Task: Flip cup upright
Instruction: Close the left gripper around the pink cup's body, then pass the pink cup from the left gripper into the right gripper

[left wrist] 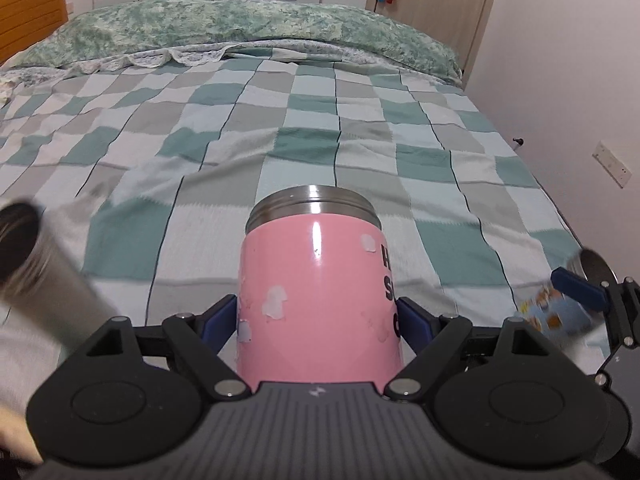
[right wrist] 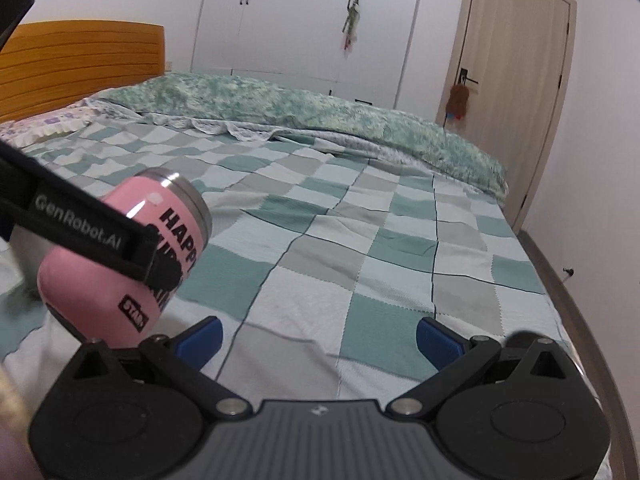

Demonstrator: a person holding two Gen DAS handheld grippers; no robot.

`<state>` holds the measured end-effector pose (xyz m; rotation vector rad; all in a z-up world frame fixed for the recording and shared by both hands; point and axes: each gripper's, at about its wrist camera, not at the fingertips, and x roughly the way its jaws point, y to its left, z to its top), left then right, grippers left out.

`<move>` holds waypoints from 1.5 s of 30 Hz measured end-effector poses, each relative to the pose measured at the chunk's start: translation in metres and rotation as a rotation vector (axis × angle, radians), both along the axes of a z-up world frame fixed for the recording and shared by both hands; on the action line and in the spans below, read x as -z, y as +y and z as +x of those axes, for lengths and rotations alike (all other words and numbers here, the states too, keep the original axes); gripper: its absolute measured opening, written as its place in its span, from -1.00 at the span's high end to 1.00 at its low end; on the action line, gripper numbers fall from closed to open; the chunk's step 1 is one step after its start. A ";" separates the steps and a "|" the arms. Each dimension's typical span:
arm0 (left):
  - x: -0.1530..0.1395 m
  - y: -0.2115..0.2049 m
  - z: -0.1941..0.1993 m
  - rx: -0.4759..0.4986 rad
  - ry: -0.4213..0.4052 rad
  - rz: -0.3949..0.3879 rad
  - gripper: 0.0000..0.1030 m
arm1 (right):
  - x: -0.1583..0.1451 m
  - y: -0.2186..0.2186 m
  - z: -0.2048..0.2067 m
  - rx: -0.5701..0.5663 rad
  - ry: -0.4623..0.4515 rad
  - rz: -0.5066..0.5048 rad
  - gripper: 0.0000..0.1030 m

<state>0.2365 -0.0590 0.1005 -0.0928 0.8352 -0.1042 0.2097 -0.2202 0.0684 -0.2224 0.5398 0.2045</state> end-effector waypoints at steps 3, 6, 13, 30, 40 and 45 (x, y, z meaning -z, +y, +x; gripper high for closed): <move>0.006 0.002 -0.022 -0.005 0.014 -0.016 -0.66 | 0.001 -0.004 -0.023 0.000 0.000 -0.006 -1.00; 0.014 0.000 -0.038 0.006 0.030 -0.037 -0.66 | 0.006 -0.010 -0.042 0.010 0.007 -0.008 -1.00; 0.033 -0.017 -0.062 0.032 0.073 -0.053 -0.66 | 0.020 -0.034 -0.070 0.050 0.037 -0.009 -1.00; 0.005 0.016 -0.098 0.018 -0.113 0.017 -1.00 | 0.004 -0.028 -0.083 -0.001 0.052 0.048 -1.00; 0.007 0.093 -0.107 -0.014 -0.126 0.092 -1.00 | -0.012 0.033 -0.049 -0.078 0.190 0.171 -1.00; 0.018 0.115 -0.100 0.022 -0.117 0.135 -1.00 | 0.000 0.055 -0.020 -0.054 0.338 0.214 -1.00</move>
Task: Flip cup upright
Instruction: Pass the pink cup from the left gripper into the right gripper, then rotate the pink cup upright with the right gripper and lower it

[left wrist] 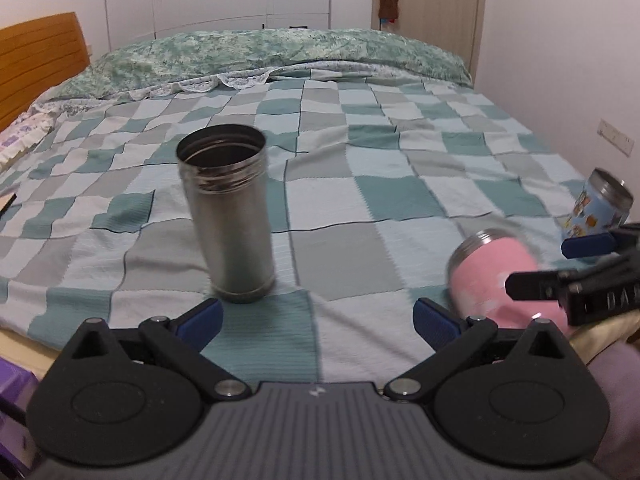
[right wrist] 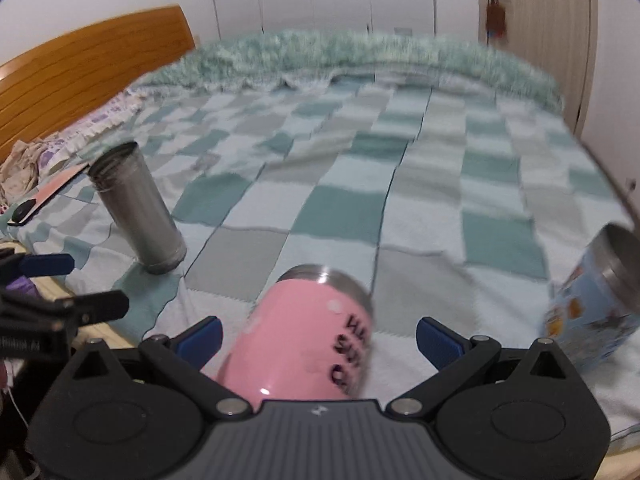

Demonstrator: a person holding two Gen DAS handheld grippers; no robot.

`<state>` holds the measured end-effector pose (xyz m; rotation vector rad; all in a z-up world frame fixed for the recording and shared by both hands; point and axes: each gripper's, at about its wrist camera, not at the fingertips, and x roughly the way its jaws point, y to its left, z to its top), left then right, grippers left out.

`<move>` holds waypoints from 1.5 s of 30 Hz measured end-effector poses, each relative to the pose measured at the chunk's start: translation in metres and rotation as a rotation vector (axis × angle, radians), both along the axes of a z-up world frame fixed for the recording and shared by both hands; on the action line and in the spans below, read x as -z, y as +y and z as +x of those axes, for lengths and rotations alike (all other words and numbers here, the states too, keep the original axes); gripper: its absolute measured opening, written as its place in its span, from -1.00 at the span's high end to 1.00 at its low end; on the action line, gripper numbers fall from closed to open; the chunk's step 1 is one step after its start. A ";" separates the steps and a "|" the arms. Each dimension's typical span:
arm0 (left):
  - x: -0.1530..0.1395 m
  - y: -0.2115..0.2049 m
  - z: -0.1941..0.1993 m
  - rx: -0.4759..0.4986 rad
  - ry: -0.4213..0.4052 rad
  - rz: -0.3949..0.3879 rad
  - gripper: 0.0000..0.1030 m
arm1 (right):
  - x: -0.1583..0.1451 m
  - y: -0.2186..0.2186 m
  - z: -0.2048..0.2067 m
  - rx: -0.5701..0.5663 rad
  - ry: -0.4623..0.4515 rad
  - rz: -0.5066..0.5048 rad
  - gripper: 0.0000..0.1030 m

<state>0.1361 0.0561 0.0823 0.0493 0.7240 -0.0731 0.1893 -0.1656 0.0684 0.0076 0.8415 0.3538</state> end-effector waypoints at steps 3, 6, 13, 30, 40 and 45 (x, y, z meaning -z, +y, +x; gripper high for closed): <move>0.008 0.012 0.004 0.014 0.005 0.003 -1.00 | 0.010 0.005 0.022 0.037 0.115 0.027 -1.00; 0.015 0.021 0.008 0.027 0.009 -0.013 -1.00 | 0.021 0.006 0.038 0.061 0.203 0.059 -1.00; 0.028 0.032 0.021 0.031 0.013 -0.060 -1.00 | 0.042 0.007 0.063 0.111 0.335 0.101 -0.70; 0.023 0.036 0.019 0.038 -0.047 -0.140 -1.00 | 0.002 -0.020 0.004 0.066 -0.203 0.188 -0.63; 0.022 0.030 0.019 -0.012 -0.114 -0.147 -1.00 | 0.011 0.013 0.029 0.030 -0.412 0.018 -0.62; 0.031 0.027 0.022 -0.038 -0.117 -0.124 -1.00 | 0.043 0.033 0.042 -0.003 -0.392 -0.068 -0.63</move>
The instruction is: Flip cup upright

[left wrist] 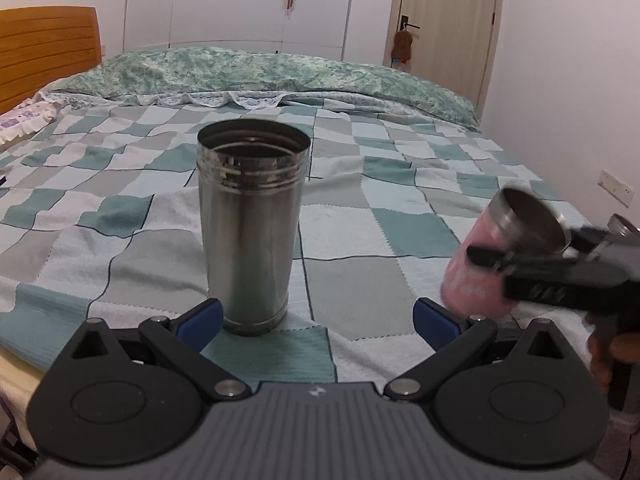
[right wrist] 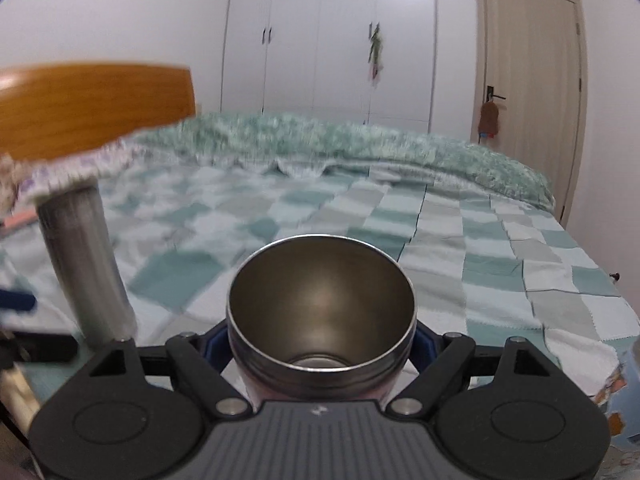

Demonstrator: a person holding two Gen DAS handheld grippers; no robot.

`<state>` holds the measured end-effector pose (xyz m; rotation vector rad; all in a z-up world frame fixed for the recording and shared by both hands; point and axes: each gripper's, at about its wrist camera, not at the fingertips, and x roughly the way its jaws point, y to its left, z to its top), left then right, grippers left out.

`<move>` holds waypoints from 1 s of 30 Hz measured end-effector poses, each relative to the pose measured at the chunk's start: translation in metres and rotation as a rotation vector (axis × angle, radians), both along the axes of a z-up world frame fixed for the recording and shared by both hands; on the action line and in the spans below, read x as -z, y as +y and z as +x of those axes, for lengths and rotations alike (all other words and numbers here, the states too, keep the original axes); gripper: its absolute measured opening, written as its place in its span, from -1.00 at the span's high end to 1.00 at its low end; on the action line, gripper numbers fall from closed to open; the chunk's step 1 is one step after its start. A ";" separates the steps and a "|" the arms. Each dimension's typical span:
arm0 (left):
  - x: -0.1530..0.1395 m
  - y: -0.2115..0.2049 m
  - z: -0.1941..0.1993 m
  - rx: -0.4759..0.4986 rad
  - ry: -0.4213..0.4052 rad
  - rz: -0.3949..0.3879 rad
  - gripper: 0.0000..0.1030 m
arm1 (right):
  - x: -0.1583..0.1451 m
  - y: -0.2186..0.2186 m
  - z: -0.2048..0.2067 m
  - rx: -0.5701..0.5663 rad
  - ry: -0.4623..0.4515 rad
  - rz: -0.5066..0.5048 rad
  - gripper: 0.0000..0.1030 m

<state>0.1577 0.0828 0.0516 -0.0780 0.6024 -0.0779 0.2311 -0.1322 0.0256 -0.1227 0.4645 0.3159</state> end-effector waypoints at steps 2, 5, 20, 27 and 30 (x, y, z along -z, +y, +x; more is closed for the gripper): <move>0.002 -0.001 0.001 -0.008 0.008 0.004 -1.00 | 0.002 0.002 -0.001 -0.009 -0.028 -0.004 -0.63; 0.002 -0.002 -0.001 -0.012 0.004 0.010 -1.00 | -0.003 -0.001 0.002 -0.003 0.002 0.014 -0.66; -0.017 -0.034 -0.072 0.056 -0.244 -0.030 -1.00 | -0.016 -0.078 -0.136 -0.016 -0.334 0.079 -1.00; 0.006 -0.055 -0.107 0.010 -0.345 -0.020 -1.00 | 0.001 -0.117 -0.193 0.032 -0.400 0.043 -1.00; 0.021 -0.065 -0.119 -0.014 -0.384 0.003 -1.00 | 0.012 -0.129 -0.204 0.058 -0.391 0.060 -1.00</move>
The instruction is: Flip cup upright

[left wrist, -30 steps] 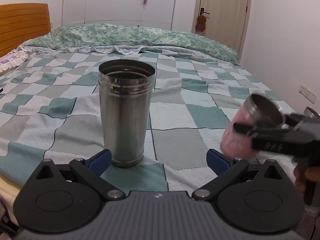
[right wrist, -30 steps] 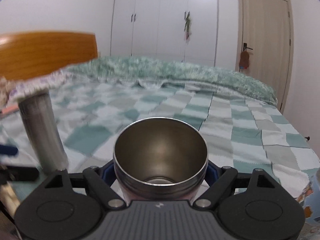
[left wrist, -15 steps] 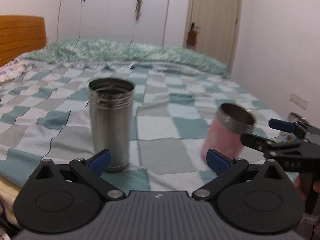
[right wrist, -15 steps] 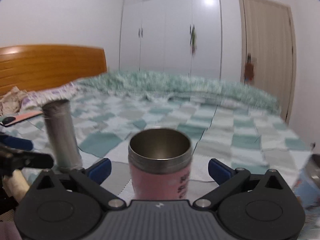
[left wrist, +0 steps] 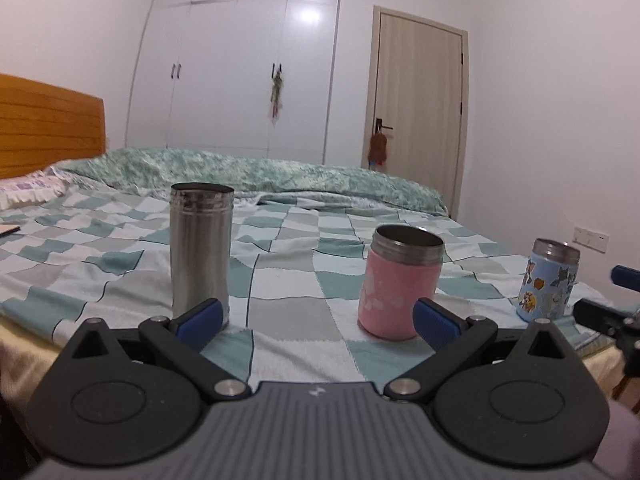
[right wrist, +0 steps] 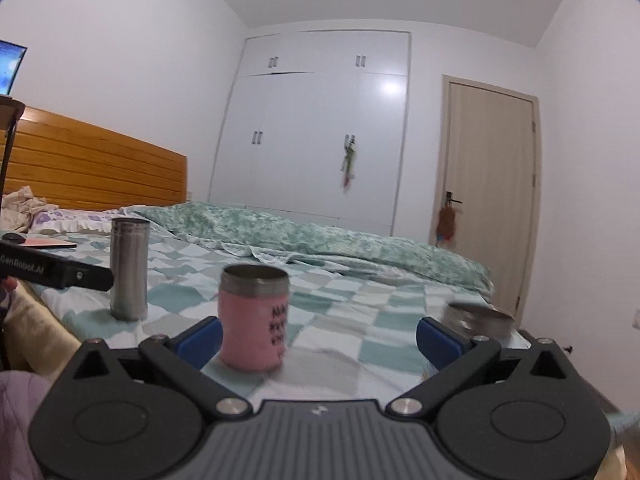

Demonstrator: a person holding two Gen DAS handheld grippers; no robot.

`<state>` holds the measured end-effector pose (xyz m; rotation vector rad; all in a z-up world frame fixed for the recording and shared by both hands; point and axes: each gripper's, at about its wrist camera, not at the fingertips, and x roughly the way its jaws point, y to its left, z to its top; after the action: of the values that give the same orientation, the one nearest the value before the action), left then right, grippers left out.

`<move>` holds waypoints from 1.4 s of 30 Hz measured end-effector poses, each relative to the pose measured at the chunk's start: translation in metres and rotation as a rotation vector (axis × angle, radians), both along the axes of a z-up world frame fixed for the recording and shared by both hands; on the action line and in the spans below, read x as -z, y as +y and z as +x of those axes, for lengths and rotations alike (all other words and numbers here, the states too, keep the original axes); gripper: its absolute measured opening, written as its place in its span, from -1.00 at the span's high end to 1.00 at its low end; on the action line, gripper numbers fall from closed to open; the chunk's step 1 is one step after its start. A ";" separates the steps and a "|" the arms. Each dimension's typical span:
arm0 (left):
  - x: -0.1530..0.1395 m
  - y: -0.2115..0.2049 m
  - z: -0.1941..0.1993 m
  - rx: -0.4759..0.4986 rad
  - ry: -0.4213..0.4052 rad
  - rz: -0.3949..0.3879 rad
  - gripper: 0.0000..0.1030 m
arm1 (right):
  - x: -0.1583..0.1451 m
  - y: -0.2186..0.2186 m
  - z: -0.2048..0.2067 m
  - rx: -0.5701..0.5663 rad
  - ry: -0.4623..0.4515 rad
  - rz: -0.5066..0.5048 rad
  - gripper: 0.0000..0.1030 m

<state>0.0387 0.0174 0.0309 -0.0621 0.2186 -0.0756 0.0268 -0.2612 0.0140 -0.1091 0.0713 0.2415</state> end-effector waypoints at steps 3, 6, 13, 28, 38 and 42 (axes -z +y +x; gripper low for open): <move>0.012 -0.008 -0.013 -0.036 -0.055 0.029 -1.00 | 0.010 -0.006 -0.005 0.021 -0.003 0.012 -1.00; 0.023 -0.016 -0.022 -0.069 -0.093 0.063 -1.00 | 0.018 -0.008 -0.006 0.036 -0.002 0.024 -1.00; 0.028 -0.017 -0.027 -0.089 -0.105 0.065 -1.00 | 0.024 -0.015 -0.011 0.056 -0.010 0.051 -1.00; 0.028 -0.015 -0.032 -0.083 -0.118 0.052 -1.00 | 0.027 -0.017 -0.010 0.077 0.015 0.059 -1.00; 0.028 -0.015 -0.033 -0.082 -0.121 0.051 -1.00 | 0.027 -0.017 -0.009 0.076 0.014 0.058 -1.00; 0.028 -0.015 -0.033 -0.081 -0.122 0.050 -1.00 | 0.027 -0.017 -0.009 0.076 0.014 0.058 -1.00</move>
<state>0.0056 0.0028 0.0025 -0.0164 0.0958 0.0067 0.0177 -0.2781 -0.0128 -0.0466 0.0826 0.1679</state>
